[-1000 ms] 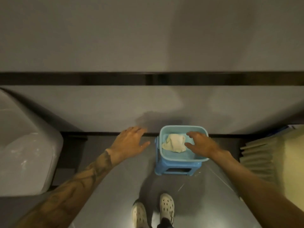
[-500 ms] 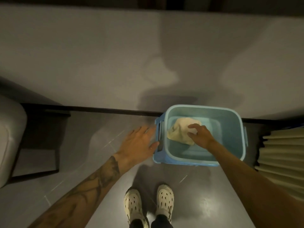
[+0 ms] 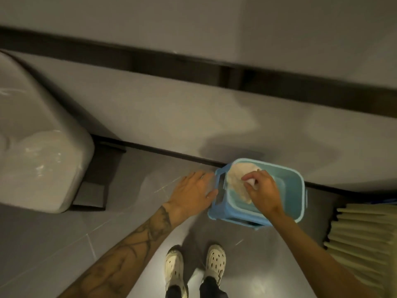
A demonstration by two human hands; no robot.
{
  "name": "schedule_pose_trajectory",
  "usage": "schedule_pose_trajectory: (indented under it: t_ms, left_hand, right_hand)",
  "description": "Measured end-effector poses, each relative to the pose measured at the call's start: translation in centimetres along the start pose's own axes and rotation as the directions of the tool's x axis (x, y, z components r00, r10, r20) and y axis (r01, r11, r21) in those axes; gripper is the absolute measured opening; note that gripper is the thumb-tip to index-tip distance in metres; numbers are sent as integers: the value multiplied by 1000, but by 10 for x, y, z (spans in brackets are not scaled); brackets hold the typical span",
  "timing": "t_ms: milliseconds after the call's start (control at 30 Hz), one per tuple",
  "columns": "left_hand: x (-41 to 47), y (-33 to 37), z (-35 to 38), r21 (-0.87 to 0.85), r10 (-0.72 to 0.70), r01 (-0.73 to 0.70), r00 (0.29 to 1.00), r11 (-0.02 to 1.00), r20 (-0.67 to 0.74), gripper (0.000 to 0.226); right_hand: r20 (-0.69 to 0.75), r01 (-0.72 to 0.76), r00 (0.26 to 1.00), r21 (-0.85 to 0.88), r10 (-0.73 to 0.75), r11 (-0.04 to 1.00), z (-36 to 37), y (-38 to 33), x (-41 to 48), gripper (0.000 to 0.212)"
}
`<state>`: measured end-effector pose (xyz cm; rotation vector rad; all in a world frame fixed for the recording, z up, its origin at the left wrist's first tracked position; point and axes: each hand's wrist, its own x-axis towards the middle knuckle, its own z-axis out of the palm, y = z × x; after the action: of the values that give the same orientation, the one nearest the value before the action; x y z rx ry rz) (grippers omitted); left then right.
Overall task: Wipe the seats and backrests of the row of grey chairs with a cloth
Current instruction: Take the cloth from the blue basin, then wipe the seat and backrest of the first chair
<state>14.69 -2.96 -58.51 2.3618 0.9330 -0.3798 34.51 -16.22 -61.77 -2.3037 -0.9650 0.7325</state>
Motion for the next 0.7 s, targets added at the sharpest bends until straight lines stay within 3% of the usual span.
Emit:
schedule_pose_trajectory:
  t_ms: [267,500,700]
  left_hand:
    - [-148,-63,-121,-24,-133,130,979,991,-156,69]
    - [-291,-202,-182,-38,-214,212,943,977,-255,69]
    - [-389,-331,-209,-11,-295,304,915,953,-274,68]
  right_hand:
    - [40,189,980,118,-195,975,5,-199,-70,17]
    - [96,267,953,187,-288,945,105,-354,-136,32]
    - [156,275,935,247,-318,929,197,-466,-180,31]
